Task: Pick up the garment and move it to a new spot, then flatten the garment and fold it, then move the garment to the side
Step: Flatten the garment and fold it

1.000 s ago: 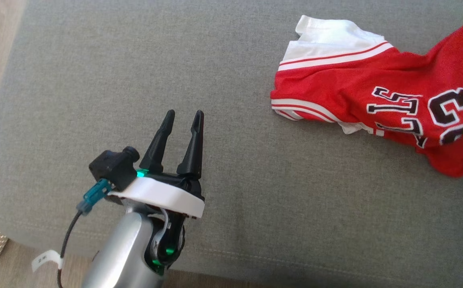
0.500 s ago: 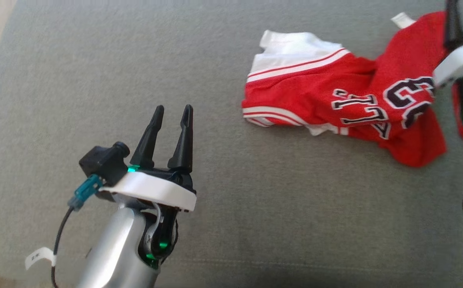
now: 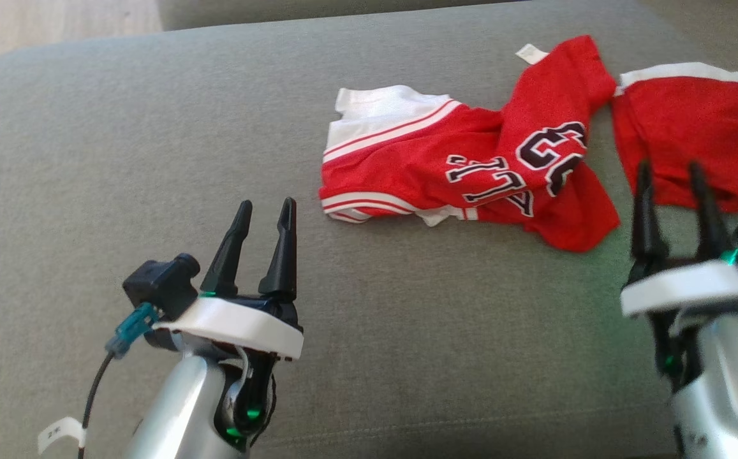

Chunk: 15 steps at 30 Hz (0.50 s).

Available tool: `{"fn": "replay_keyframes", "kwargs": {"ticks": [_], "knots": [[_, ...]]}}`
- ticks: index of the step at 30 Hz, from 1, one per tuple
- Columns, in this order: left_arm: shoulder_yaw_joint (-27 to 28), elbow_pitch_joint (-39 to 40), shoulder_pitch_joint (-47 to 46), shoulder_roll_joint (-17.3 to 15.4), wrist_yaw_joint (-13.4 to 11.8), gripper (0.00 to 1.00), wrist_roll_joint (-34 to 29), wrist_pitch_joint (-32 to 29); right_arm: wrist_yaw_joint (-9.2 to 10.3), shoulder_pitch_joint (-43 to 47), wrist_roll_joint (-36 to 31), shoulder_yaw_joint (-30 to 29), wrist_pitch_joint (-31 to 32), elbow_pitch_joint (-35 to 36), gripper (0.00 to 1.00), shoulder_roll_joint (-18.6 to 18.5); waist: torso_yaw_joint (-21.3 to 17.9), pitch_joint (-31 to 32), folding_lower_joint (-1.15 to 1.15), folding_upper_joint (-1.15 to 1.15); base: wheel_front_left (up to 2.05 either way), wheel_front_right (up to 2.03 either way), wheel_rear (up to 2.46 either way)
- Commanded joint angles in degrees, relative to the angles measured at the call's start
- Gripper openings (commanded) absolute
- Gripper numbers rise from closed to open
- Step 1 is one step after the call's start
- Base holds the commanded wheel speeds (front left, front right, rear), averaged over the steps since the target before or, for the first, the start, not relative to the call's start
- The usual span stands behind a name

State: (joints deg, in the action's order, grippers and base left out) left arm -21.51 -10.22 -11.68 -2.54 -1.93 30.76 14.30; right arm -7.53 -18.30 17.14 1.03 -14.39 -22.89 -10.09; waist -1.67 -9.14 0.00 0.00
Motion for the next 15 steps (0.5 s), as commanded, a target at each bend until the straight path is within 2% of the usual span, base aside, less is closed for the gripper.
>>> {"fn": "replay_keyframes", "kwargs": {"ticks": [1, 10, 15], "knots": [[1.97, 1.09, -0.81, -0.33, 0.54, 1.0, -0.43, 0.7, 0.04, 1.31, -0.46, 0.75, -0.6, 3.81, 1.0, 1.3, -1.67, 0.26, 0.0, 0.0, 0.0, 0.0, 0.0], [1.39, -2.8, -1.84, -0.33, 1.12, 1.0, -1.23, 0.7, 0.04, 3.13, -1.33, 0.98, -0.17, 6.87, 1.0, 2.67, -4.75, -0.64, 0.0, 0.0, 0.0, 0.0, 0.0], [-1.71, -12.54, -4.88, -0.33, 0.69, 1.0, -2.39, 0.7, 0.04, 3.25, -1.26, 1.63, -0.06, 7.32, 1.0, 3.26, -6.69, -1.81, 0.0, 0.0, 0.0, 0.0, 0.0]]}}
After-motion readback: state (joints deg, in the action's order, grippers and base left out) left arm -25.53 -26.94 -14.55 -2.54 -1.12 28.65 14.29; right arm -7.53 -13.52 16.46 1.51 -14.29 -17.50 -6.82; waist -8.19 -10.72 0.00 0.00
